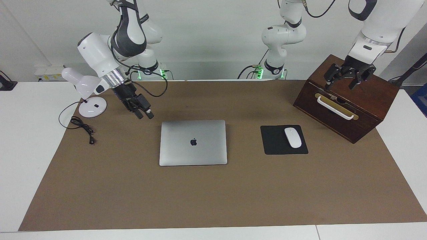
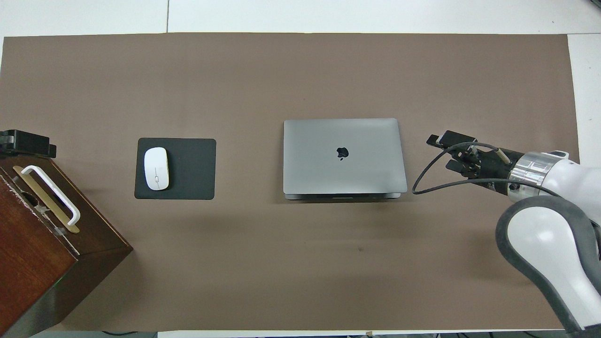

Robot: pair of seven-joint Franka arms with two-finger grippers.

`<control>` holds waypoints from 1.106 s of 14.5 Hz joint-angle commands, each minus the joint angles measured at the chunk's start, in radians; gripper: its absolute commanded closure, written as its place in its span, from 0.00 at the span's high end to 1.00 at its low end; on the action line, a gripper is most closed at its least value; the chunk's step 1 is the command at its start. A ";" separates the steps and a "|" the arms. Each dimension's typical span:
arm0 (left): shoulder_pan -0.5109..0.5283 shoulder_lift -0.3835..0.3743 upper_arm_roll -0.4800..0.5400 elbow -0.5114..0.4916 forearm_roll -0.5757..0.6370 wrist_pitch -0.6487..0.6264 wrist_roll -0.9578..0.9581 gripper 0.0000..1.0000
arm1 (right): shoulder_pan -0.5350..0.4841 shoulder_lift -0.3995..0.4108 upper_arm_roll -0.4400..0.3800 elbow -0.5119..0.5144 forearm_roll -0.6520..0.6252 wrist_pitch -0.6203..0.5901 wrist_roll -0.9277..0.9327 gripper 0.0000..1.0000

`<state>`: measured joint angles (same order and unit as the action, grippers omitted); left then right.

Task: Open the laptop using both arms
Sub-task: 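Reach the right gripper toward the front edge of the silver laptop lid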

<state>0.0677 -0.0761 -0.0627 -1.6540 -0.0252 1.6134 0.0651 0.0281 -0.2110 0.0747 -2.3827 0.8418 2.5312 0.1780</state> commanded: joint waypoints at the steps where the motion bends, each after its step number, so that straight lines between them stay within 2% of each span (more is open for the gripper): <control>1: -0.008 -0.039 0.004 -0.053 0.016 0.013 -0.004 0.17 | 0.054 -0.021 0.002 -0.067 0.063 0.086 0.073 0.96; 2: -0.006 -0.040 0.004 -0.056 0.016 0.019 -0.010 0.02 | 0.068 -0.021 0.002 -0.085 0.072 0.115 0.095 0.96; 3: -0.003 -0.040 0.004 -0.066 0.016 0.039 -0.004 0.00 | 0.090 -0.019 0.002 -0.098 0.080 0.141 0.100 0.96; 7: -0.002 -0.082 0.003 -0.157 0.014 0.117 0.010 0.00 | 0.144 0.028 0.002 -0.101 0.175 0.204 0.100 0.96; 9: -0.005 -0.103 0.001 -0.204 0.014 0.157 0.007 0.00 | 0.162 0.042 0.002 -0.101 0.181 0.219 0.100 0.96; 14: -0.011 -0.111 -0.002 -0.219 0.014 0.169 -0.037 0.00 | 0.162 0.091 0.002 -0.104 0.188 0.224 0.090 0.96; 16: -0.011 -0.132 -0.003 -0.265 0.013 0.206 -0.028 0.00 | 0.161 0.105 0.001 -0.112 0.188 0.224 0.071 0.97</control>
<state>0.0663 -0.1579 -0.0672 -1.8408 -0.0251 1.7623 0.0529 0.1856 -0.1174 0.0746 -2.4846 1.0022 2.7304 0.2709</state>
